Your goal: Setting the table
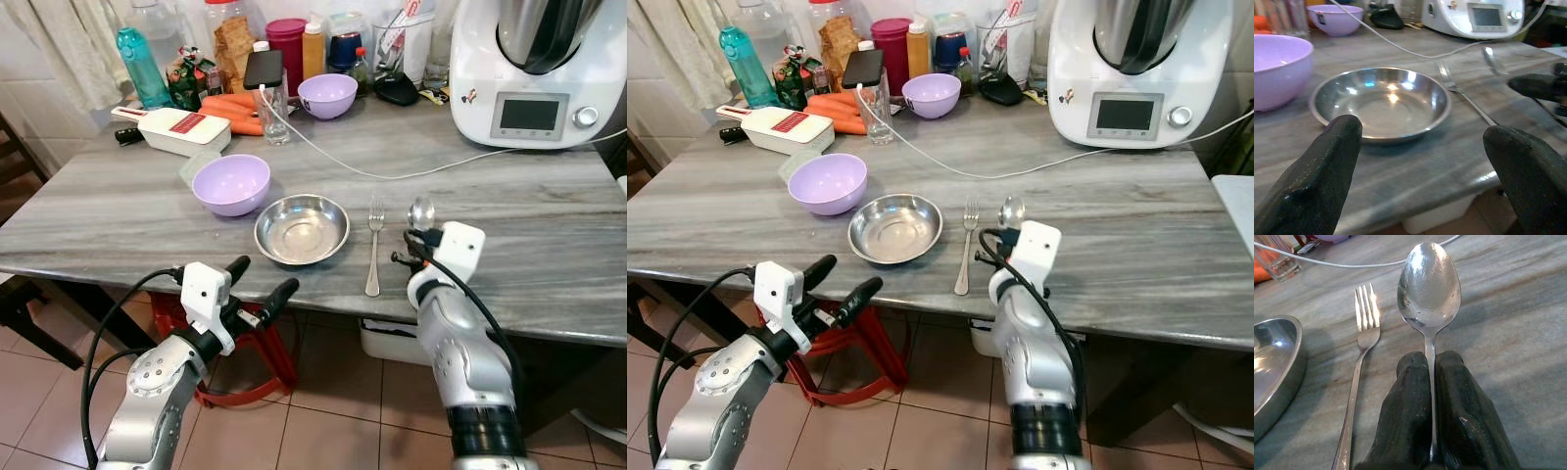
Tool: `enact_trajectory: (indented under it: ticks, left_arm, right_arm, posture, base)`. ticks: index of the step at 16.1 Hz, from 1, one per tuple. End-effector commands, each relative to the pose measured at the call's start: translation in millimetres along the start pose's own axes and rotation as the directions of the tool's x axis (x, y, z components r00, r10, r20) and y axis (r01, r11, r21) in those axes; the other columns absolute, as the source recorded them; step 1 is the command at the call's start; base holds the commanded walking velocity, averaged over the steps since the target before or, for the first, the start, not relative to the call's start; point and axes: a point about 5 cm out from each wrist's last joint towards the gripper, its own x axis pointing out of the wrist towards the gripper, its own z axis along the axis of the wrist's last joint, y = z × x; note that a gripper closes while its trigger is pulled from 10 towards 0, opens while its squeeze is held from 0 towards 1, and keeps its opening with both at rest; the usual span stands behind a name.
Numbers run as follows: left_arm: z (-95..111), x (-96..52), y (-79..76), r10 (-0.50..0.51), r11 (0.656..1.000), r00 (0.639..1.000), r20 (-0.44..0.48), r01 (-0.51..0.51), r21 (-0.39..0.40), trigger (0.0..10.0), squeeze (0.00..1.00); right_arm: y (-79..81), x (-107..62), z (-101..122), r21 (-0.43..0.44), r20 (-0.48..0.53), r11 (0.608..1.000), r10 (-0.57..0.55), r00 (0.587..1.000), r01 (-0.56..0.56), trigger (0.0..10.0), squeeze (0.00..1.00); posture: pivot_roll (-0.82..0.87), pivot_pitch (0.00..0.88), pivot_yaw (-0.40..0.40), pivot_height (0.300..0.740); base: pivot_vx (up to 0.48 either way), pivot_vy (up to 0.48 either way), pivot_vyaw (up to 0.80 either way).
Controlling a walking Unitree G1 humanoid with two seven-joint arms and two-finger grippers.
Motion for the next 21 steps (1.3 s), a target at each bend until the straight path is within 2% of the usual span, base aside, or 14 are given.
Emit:
enact_trajectory:
  ticks: [1,5,11,20,21]
  left_arm:
    - [0,-3.0,-3.3,-0.036,0.999,0.999,-0.01,0.036,-0.008,10.0,0.0]
    - [-1,-6.4,-15.0,-0.144,0.989,0.989,-0.022,0.142,-0.05,10.0,0.0]
    - [-1,-7.4,-17.2,-0.164,0.985,0.986,-0.037,0.162,-0.057,10.0,0.0]
    - [-2,-7.1,-18.4,-0.168,0.984,0.985,-0.043,0.165,-0.06,10.0,0.0]
    - [-2,-6.9,-18.3,-0.168,0.984,0.985,-0.044,0.165,-0.06,10.0,0.0]
  right_arm:
    - [5.6,4.1,0,0.002,-0.023,1.0,0.008,1.0,-0.008,10.0,0.0]
    - [12.3,11.4,-1,-0.009,-0.046,1.0,0.015,0.999,-0.016,10.0,0.0]
    - [22.6,18.7,-5,-0.03,-0.089,0.998,0.06,0.994,-0.062,10.0,0.0]
    - [18.5,24.0,-11,-0.087,-0.104,0.992,0.078,0.992,-0.087,10.0,0.0]
    - [18.3,23.9,-12,-0.096,-0.104,0.991,0.08,0.991,-0.09,10.0,0.6]
  posture:
    - [-0.11,0.081,0.1,0.74]
    - [-0.11,0.087,0.097,0.74]
    - [-0.11,0.097,0.101,0.74]
    - [-0.11,0.101,0.1,0.74]
    - [-0.1,0.101,0.1,0.74]
  base:
    - [0.0,0.0,0.0]
    - [0.0,0.0,0.0]
    - [0.0,0.0,0.0]
    - [0.0,0.0,0.0]
    - [0.0,0.0,0.0]
